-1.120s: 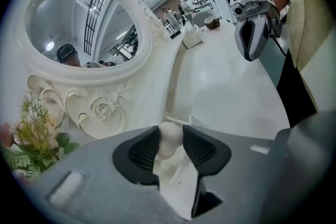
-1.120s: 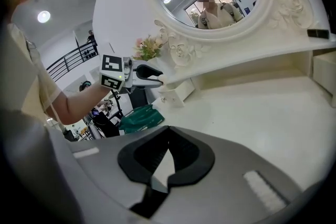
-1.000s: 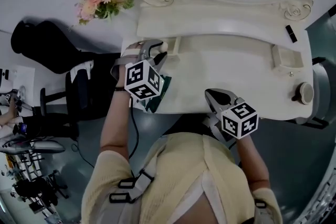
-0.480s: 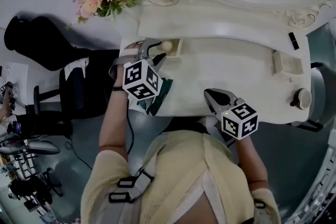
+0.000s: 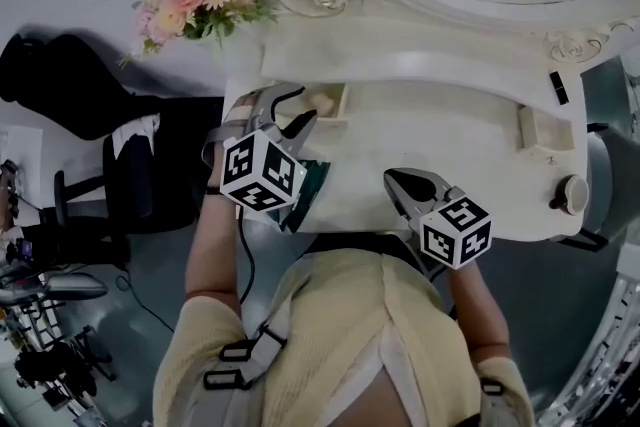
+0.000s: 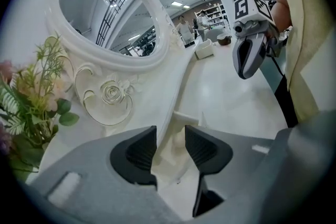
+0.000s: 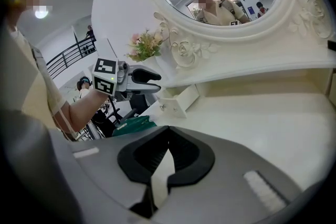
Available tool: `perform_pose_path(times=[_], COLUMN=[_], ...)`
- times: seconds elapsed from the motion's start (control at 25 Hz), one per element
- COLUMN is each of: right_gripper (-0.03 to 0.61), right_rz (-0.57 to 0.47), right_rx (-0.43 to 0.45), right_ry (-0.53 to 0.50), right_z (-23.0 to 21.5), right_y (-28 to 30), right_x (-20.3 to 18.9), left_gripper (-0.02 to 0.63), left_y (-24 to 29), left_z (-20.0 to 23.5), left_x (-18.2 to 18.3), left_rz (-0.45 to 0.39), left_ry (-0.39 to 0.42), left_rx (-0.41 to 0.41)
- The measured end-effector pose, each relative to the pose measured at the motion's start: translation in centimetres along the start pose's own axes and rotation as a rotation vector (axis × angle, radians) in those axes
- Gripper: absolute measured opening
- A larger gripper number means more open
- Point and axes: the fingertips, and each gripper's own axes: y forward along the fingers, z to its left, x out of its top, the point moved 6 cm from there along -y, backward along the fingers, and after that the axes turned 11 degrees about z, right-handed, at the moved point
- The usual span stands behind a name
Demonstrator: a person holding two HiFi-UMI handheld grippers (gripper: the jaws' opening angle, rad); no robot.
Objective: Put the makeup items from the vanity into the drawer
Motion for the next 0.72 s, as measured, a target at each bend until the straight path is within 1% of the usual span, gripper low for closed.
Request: perform_pose_path(times=[0.16, 0.28, 0.36, 0.44, 0.48, 0.56, 0.64, 0.72], right_gripper=[0.005, 0.005, 0.005, 0.005, 0.005, 0.005, 0.005, 0.005], right_rz=[-0.03, -0.071, -0.095, -0.121, -0.135, -0.163, -0.186, -0.204], right_rx=[-0.022, -0.043, -0.055, -0.071, -0.082, -0.107, -0.134, -0.162], right_ry=[-0.024, -0.041, -0.054, -0.059, -0.06, -0.066, -0.081, -0.101], right_z=[0.0, -0.2, -0.6, -1.3, -1.7, -2.5, -3.2, -3.7], right_y=[-0.7, -1.9, -2.8, -3.9, -4.5, -5.9, -7.6, -9.3], right_x=[1.2, 2.0, 2.5, 3.0, 3.3, 3.7, 4.0, 4.2], left_gripper=[0.179, 0.179, 0.179, 0.179, 0.179, 0.179, 0.179, 0.179], left_y=[-0.9, -1.7, -2.5, -3.5, -3.9, -4.7, -5.0, -5.0], left_z=[0.1, 0.1, 0.1, 0.2, 0.2, 0.1, -0.1, -0.6], left_x=[0.4, 0.9, 1.6, 2.7, 3.3, 4.7, 6.0, 7.2], left_rz=[-0.036, -0.059, -0.07, -0.087, -0.103, -0.151, -0.201, -0.225], left_ry=[-0.071, -0.144, -0.184, -0.211, -0.232, -0.3, -0.369, -0.405], left_rx=[-0.011, -0.008, 0.02, 0.069, 0.088, 0.102, 0.093, 0.075])
